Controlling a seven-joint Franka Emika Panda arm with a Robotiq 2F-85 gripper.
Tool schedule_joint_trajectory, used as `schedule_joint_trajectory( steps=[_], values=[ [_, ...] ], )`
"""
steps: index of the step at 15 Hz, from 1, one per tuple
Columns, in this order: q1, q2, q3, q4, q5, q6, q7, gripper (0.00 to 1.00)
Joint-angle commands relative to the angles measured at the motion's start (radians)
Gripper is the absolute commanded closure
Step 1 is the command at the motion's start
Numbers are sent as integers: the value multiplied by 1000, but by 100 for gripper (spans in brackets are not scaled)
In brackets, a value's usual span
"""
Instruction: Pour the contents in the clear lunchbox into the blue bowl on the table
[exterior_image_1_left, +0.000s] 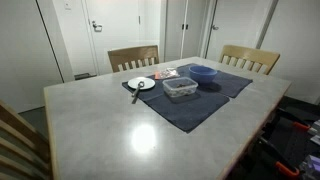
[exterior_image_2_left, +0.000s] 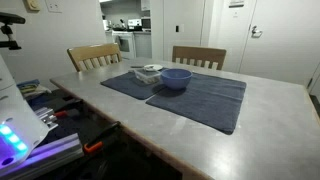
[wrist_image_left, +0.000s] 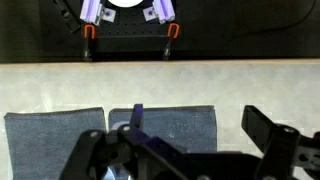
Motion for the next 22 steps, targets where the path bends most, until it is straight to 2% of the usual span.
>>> schedule_joint_trajectory(
  steps=[1, 11, 22],
  values=[
    [-2, 1, 1, 2, 0, -2, -1, 0],
    [-3, 16, -5, 8, -6, -1, -15, 0],
    [-9, 106, -58, 25, -6, 57, -100, 0]
  ],
)
